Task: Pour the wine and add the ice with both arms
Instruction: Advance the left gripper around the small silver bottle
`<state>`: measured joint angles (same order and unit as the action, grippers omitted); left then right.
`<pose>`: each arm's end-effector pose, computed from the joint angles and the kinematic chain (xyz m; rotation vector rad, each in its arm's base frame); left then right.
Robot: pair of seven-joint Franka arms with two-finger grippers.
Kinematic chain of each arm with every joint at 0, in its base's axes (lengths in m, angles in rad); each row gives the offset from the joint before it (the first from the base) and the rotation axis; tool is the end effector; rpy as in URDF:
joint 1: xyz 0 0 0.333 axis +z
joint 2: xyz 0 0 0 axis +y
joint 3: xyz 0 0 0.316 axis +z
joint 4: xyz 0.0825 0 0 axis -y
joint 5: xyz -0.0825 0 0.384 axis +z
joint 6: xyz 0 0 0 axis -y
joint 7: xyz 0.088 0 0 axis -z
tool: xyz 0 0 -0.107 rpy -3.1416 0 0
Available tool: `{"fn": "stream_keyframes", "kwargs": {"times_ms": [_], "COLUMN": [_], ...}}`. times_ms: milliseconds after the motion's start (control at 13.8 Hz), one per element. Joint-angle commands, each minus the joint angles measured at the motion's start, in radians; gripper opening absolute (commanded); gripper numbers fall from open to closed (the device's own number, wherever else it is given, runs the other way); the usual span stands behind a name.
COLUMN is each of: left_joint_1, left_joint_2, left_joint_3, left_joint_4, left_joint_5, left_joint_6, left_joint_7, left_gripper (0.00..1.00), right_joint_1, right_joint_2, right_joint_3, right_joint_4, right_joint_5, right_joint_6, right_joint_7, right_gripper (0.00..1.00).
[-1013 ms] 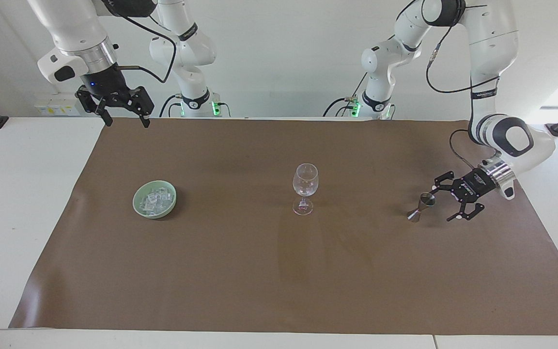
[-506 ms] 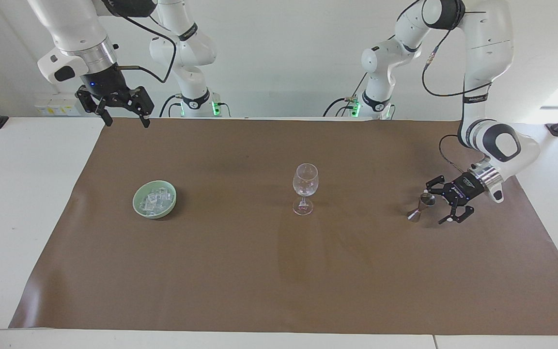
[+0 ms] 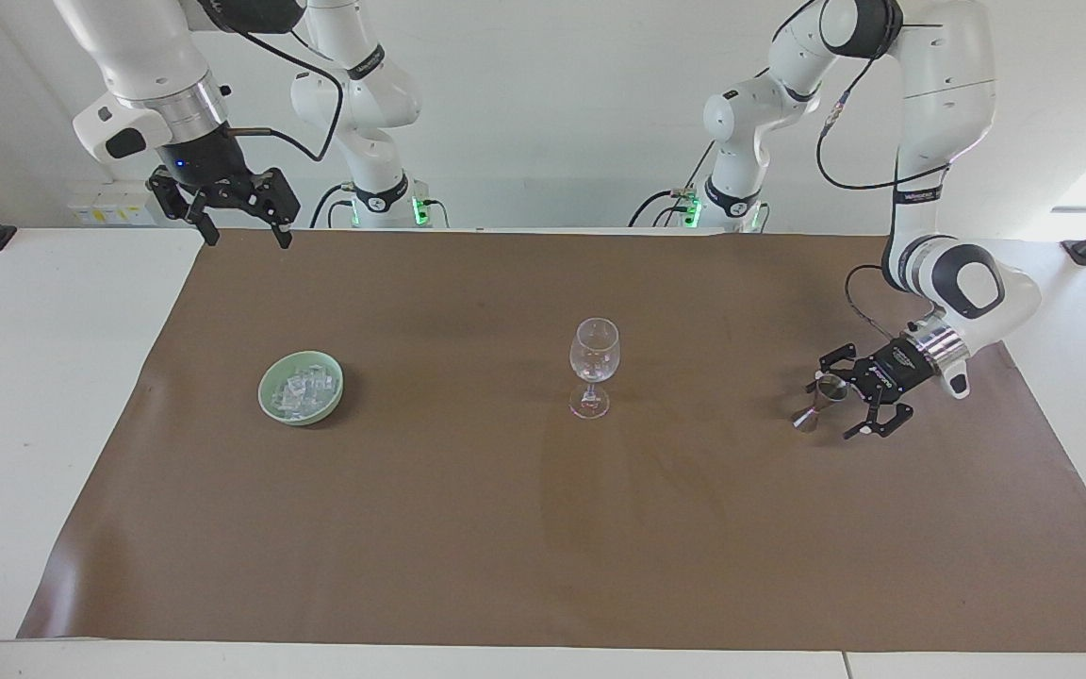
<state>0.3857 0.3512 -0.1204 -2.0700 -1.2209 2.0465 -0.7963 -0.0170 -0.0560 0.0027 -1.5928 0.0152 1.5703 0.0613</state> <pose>0.5650 0.1014 0.2627 1.2755 1.7757 -0.6916 0.5372 -0.0060 0.6446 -3.1231 0.1177 -0.0518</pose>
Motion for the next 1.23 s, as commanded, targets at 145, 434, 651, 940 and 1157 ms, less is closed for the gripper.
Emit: {"fn": "stream_keyframes", "kwargs": {"times_ms": [145, 434, 651, 940, 1157], "left_joint_1": [0.012, 0.002, 0.002, 0.004, 0.007], "left_joint_2": [-0.004, -0.004, -0.004, -0.004, -0.006], "left_joint_3": [-0.018, -0.022, -0.022, -0.022, -0.022], "left_joint_4": [-0.016, -0.019, -0.019, -0.033, -0.041], "left_joint_5": [-0.042, -0.066, -0.069, -0.069, -0.069], "left_joint_6": [0.011, 0.014, 0.015, 0.030, 0.032], "left_joint_7": [0.023, 0.025, 0.025, 0.023, 0.023], "left_gripper": [1.00, 1.00, 1.00, 1.00, 1.00], "right_joint_1": [-0.001, -0.001, -0.001, -0.001, -0.001], "right_joint_2": [-0.021, -0.021, -0.021, -0.021, -0.021], "right_joint_3": [-0.004, -0.004, -0.004, -0.004, -0.004], "right_joint_4": [-0.021, -0.021, -0.021, -0.021, -0.021], "right_joint_5": [0.019, 0.019, 0.019, 0.019, 0.019], "right_joint_6": [0.000, 0.000, 0.000, 0.000, 0.000], "right_joint_7": [-0.025, -0.025, -0.025, -0.025, -0.025], "right_gripper": [1.00, 1.00, 1.00, 1.00, 1.00]}}
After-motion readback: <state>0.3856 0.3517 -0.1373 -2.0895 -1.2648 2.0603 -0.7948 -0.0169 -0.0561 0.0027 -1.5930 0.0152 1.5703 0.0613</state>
